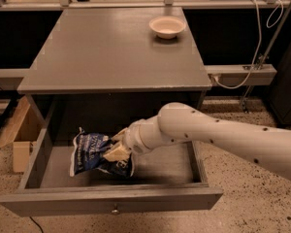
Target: Pick blue chip bag from top drawer and place on counter
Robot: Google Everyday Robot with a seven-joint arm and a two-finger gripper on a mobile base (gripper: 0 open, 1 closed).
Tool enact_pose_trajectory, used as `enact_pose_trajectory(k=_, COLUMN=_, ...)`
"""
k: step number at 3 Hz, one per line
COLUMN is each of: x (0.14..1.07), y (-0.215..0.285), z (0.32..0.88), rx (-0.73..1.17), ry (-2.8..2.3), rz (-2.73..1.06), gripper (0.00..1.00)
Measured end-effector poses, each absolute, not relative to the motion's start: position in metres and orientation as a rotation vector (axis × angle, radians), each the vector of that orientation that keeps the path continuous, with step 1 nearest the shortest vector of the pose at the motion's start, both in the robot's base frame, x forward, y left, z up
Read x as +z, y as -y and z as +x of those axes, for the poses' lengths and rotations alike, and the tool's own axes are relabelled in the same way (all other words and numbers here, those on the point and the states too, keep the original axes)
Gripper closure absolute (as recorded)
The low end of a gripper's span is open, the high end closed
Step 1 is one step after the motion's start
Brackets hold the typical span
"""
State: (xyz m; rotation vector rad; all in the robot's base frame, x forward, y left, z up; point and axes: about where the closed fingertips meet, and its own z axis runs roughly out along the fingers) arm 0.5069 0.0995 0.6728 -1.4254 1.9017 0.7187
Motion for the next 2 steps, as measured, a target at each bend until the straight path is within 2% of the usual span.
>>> enact_pose_trajectory(k=1, x=0.722, y=-0.084, z=0.496, rx=0.734, ry=-1.746, rz=-1.400, gripper=1.00)
enact_pose_trajectory(k=2, x=0.726, y=-0.052, z=0.497, rx=0.667, ry=-1.729, rz=-1.377, gripper=1.00)
